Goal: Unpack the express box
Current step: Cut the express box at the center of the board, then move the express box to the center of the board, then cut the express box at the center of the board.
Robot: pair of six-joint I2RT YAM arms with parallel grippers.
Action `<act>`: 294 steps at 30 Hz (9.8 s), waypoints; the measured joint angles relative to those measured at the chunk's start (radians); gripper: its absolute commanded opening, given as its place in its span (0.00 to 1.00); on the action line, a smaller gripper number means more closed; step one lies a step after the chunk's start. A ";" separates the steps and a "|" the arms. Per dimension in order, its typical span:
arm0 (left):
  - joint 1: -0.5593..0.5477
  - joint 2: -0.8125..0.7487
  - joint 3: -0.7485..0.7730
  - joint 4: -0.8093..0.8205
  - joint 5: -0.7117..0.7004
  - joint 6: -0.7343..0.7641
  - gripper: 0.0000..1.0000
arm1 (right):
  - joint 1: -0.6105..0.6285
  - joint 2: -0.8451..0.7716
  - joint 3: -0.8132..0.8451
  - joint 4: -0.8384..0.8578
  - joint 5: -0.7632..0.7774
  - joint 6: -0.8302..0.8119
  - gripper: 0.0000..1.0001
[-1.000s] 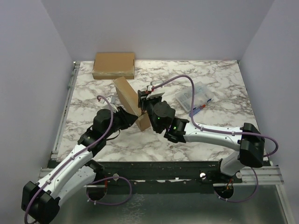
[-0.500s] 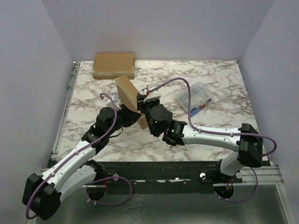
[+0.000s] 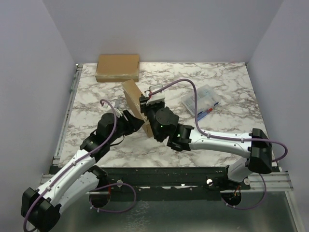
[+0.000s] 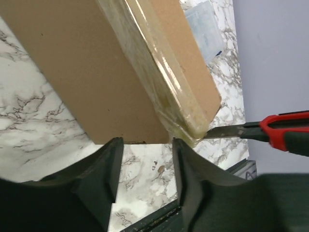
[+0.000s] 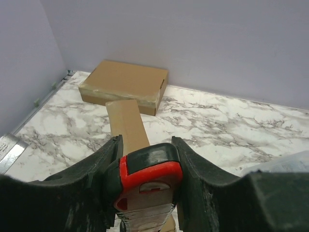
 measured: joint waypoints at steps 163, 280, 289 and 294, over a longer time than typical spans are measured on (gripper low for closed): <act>0.314 0.343 0.223 -0.043 0.447 0.040 0.54 | -0.274 0.260 0.364 -0.310 -0.403 0.173 0.00; 0.211 0.288 0.267 -0.006 0.292 -0.034 0.63 | -0.280 0.199 0.421 -0.408 -0.480 0.088 0.00; 0.224 0.322 0.358 -0.033 0.258 0.003 0.46 | -0.280 0.235 0.428 -0.448 -0.512 0.090 0.00; 0.225 0.418 0.334 -0.055 0.217 0.014 0.46 | -0.280 0.235 0.478 -0.478 -0.514 0.097 0.00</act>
